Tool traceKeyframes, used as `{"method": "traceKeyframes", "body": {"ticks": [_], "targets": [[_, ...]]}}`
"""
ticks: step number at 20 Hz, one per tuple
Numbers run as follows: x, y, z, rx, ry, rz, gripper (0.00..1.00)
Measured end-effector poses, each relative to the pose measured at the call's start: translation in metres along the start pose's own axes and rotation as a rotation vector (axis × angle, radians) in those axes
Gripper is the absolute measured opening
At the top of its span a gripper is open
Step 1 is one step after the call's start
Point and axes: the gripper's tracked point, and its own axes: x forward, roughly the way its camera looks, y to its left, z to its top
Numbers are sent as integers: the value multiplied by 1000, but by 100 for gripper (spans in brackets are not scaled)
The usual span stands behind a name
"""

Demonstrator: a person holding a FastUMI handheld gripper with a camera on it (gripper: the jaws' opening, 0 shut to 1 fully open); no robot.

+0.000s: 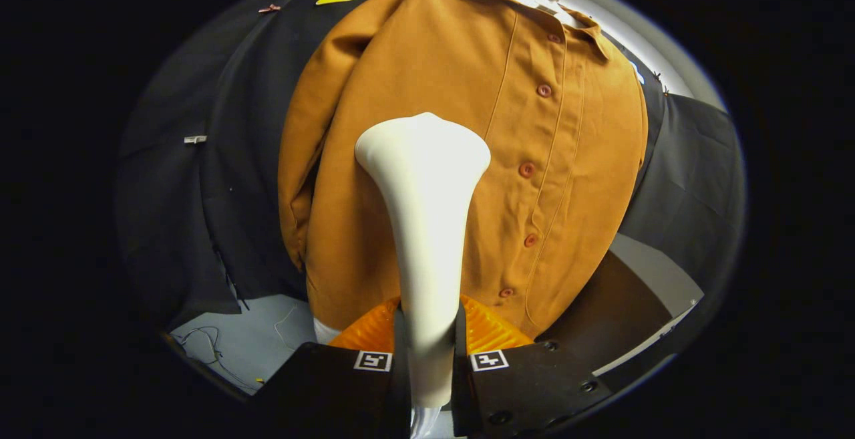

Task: Iron the clothes twice with a garment steamer, once on the left side and once on the right side.

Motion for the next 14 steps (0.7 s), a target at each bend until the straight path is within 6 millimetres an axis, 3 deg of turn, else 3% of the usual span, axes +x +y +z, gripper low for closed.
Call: {"method": "traceKeyframes", "body": {"ticks": [7,14], "targets": [[6,-3,-54,-16,109,15,28],[-5,-19,-67,1,125,32,28]]}}
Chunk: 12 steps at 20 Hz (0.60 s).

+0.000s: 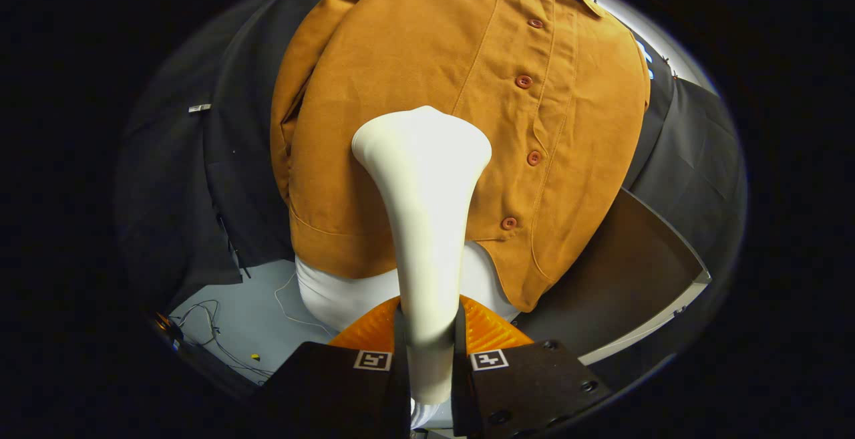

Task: Iron the clothes twice with a garment steamer, once on the left side and once on the right side.

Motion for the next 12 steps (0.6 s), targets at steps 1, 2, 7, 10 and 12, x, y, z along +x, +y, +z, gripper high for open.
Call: {"method": "traceKeyframes", "body": {"ticks": [1,2,7,10,12], "targets": [[-4,-3,2,7,-5,0,28],[-9,-7,5,7,-16,4,28],[-44,-32,39,43,-92,22,28],[-64,-53,66,73,-133,31,28],[-76,-69,82,101,-154,30,28]]}}
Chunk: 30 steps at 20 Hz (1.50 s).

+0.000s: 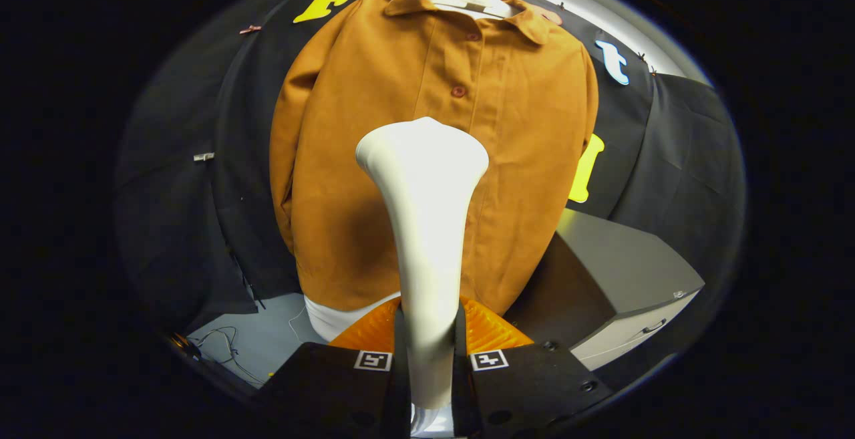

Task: Iron the clothes twice with a garment steamer, once on the left side and once on the right side.

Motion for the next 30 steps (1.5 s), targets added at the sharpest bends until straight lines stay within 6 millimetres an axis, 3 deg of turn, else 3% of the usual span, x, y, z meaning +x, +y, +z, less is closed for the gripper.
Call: {"method": "traceKeyframes", "body": {"ticks": [10,17,23,30], "targets": [[-49,-72,88,91,-126,-35,28],[-88,-126,136,129,-206,-93,28],[-125,-157,169,175,-266,-110,28],[-154,-184,187,190,-310,-141,28]]}}
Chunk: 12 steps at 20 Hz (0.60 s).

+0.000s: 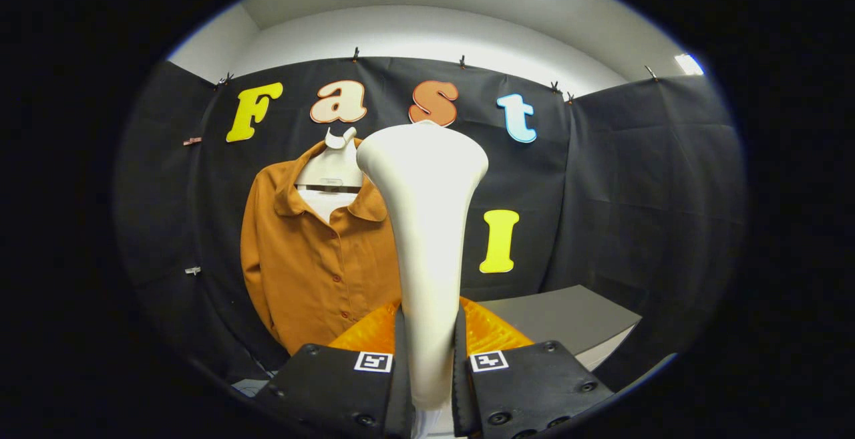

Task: Iron the clothes twice with a garment steamer, once on the left side and once on the right side.

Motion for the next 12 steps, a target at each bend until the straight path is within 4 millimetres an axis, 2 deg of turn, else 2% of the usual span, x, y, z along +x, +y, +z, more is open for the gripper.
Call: {"method": "traceKeyframes", "body": {"ticks": [6,12], "targets": [[-3,-10,3,10,-7,-18,28],[-4,-9,3,13,-10,-17,28]]}}
